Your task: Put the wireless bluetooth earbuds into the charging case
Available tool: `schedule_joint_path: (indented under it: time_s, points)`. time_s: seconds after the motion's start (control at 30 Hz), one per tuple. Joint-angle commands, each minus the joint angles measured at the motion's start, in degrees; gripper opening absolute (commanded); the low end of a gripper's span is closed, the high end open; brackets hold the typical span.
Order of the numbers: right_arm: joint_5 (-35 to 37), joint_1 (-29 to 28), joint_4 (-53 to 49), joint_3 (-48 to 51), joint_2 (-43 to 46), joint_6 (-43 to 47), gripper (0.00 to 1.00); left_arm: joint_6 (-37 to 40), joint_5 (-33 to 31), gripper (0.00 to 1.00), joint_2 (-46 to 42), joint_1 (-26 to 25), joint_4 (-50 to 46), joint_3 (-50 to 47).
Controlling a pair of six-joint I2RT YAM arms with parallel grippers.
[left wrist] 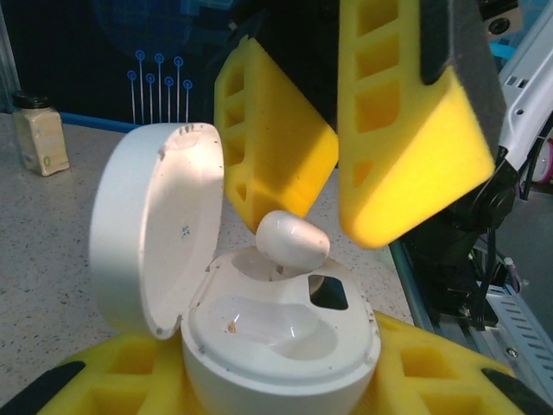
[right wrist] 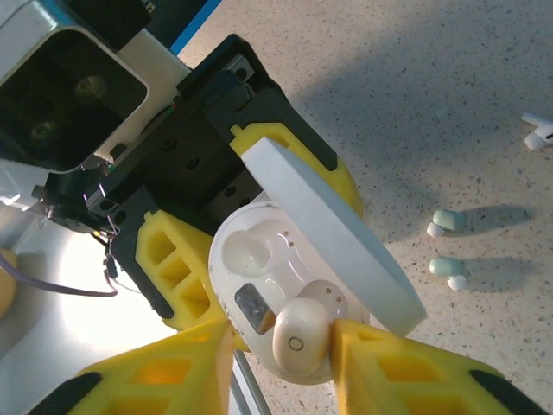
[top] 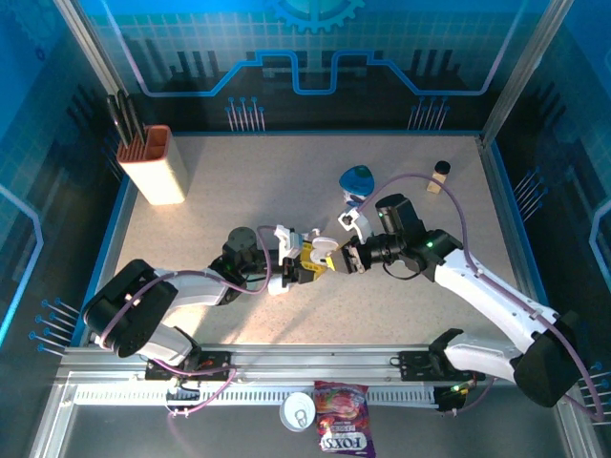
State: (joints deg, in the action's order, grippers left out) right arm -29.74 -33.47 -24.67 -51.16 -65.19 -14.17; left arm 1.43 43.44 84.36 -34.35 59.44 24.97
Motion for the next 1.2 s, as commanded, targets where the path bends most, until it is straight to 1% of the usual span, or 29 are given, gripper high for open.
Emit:
schedule_joint_path:
  time_s: [0.0, 0.03, 0.23, 0.33, 0.4, 0.47, 0.53, 0.6, 0.7, 0.73, 0.87, 0.97, 1.17]
  points:
    - [4.5, -0.3, -1.7, -1.3, 1.4, 0.0, 0.43, -0.3, 2.3, 0.37, -0.2, -0.7, 4.0, 1.3]
    - [4.8, -0.2, -1.7, -1.2, 1.9, 0.0, 0.44, -0.2, 2.3, 0.37, 0.0, -0.6, 4.0, 1.3]
    - [4.1, 0.9, 0.7, 1.7, 6.6, -0.2, 0.60, -1.3, 1.4, 0.38, 1.0, -0.5, 6.4, 0.9]
    - [1.3, 2.4, 6.9, 6.5, 11.3, -1.9, 0.63, -4.6, -0.1, 0.39, 2.3, 0.6, 12.8, -0.1]
    - [0.8, 4.5, 12.0, 10.9, 14.1, -5.3, 0.63, -6.5, 0.0, 0.38, 3.3, 1.7, 15.9, -0.4]
    - [-0.1, 8.6, 15.8, 14.9, 15.3, -10.5, 0.63, -7.6, 0.0, 0.38, 3.5, 2.4, 17.5, -0.6]
    - [0.6, 12.0, 17.1, 17.4, 15.1, -14.8, 0.62, -7.6, -0.5, 0.38, 3.0, 2.6, 17.1, -0.6]
    - [5.6, 14.1, 16.0, 18.8, 13.6, -19.3, 0.61, -7.2, -0.9, 0.38, 2.6, 2.5, 16.6, -0.7]
    - [12.9, 14.6, 11.7, 18.4, 8.4, -25.5, 0.59, -6.6, -0.9, 0.38, 2.5, 2.6, 15.5, -0.5]
    - [14.0, 14.7, 10.5, 18.1, 6.5, -27.7, 0.58, -6.5, -0.8, 0.38, 2.5, 2.5, 15.2, -0.3]
    - [17.7, 13.6, 14.8, 20.3, 1.1, -34.7, 0.57, -6.4, -0.8, 0.38, 2.7, 2.6, 15.1, -0.4]
    - [19.3, 13.6, 16.3, 20.8, -2.5, -36.2, 0.57, -6.5, -0.7, 0.38, 2.5, 2.6, 15.0, -0.5]
    - [20.3, 13.2, 19.0, 18.5, -9.3, -35.1, 0.56, -5.5, -1.1, 0.38, 2.0, 2.6, 14.3, -0.9]
